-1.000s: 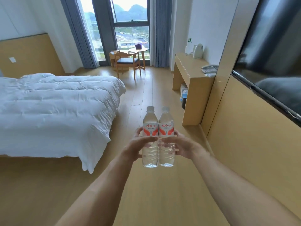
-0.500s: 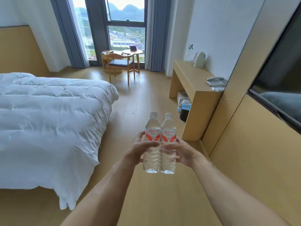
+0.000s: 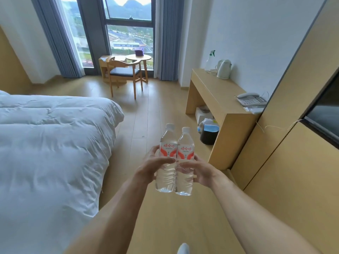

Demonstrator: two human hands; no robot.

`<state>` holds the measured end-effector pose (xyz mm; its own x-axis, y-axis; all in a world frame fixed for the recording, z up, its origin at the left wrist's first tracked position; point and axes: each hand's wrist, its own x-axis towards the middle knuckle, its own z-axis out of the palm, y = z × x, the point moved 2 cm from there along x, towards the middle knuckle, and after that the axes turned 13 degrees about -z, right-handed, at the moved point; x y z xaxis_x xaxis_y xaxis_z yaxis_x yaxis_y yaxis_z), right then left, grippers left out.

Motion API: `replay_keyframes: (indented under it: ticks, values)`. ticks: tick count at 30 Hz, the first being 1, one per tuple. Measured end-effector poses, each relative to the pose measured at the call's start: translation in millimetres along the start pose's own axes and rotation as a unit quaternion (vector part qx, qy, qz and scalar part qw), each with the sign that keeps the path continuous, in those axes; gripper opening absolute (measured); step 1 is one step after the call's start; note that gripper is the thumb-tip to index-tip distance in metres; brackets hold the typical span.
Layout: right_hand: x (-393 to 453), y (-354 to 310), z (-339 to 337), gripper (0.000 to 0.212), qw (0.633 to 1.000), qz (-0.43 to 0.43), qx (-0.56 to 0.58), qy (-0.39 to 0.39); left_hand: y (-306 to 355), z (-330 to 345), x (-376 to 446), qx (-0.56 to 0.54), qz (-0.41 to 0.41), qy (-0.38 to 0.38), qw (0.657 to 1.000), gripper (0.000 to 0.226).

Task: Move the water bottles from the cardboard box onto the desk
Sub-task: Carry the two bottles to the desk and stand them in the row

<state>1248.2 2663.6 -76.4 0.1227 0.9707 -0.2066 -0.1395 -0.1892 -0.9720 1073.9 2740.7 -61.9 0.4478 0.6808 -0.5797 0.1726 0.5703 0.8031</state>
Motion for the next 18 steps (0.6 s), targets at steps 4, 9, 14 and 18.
replay_keyframes:
  ticks: [4, 9, 14, 18]
  values:
    - [73, -8, -16, 0.065, 1.000, -0.006, 0.004, -0.013, 38, -14, 58, 0.007, -0.001, 0.011, 1.000, 0.076]
    - [183, -30, -34, 0.061, 0.999, -0.011, 0.000, -0.047, 98, -34, 143, 0.013, -0.008, 0.037, 0.999, 0.074]
    - [297, -61, -59, 0.055, 0.997, 0.005, 0.006, -0.083, 171, -47, 223, 0.021, -0.013, 0.063, 0.998, 0.072]
    - [373, -86, -72, 0.059, 0.995, 0.003, 0.006, -0.097, 221, -57, 280, 0.021, -0.013, 0.077, 0.997, 0.076]
